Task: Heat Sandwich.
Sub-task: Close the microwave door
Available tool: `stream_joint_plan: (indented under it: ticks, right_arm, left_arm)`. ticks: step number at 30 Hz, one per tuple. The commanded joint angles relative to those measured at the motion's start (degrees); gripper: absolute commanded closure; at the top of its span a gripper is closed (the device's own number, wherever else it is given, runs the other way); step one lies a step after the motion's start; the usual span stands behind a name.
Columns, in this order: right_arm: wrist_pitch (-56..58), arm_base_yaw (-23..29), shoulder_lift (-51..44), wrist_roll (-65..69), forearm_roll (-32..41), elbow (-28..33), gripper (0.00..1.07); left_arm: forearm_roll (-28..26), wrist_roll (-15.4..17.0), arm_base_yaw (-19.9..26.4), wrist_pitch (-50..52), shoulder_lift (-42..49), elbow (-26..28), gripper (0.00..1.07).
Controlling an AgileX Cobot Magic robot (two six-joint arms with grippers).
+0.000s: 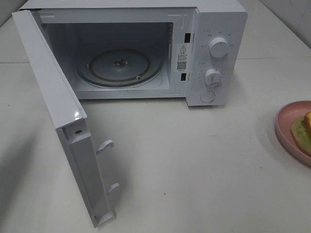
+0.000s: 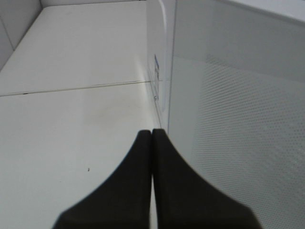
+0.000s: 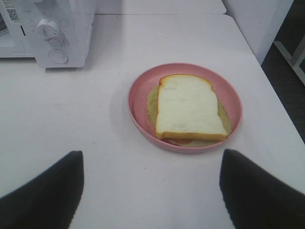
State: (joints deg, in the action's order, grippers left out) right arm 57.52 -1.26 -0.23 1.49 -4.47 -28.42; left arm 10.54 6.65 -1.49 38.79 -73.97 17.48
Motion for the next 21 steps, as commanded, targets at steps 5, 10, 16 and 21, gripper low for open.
stream_joint_plan:
  ticks: [5,10,16,21]
  right_arm:
    - [-0.5,-0.4,-1.5,0.2,0.2,0.1,0.32]
    - [-0.5,-0.4,-1.5,0.2,0.2,0.1,0.32]
    - [-0.5,-0.4,-1.5,0.2,0.2,0.1,0.32]
    - [-0.5,-0.4,-1.5,0.2,0.2,0.1,0.32]
  left_arm:
    - [6.1,4.3,-1.5,7.2,-5.7,1.9,1.07]
    - [6.1,2.7,-6.4,7.4,-10.4,4.2,1.07]
    - [5.9,1.7,-10.7,9.1,-14.8,6.4,1.07]
    - [5.7,1.7,-14.6,9.1,-18.2,9.6,1.07]
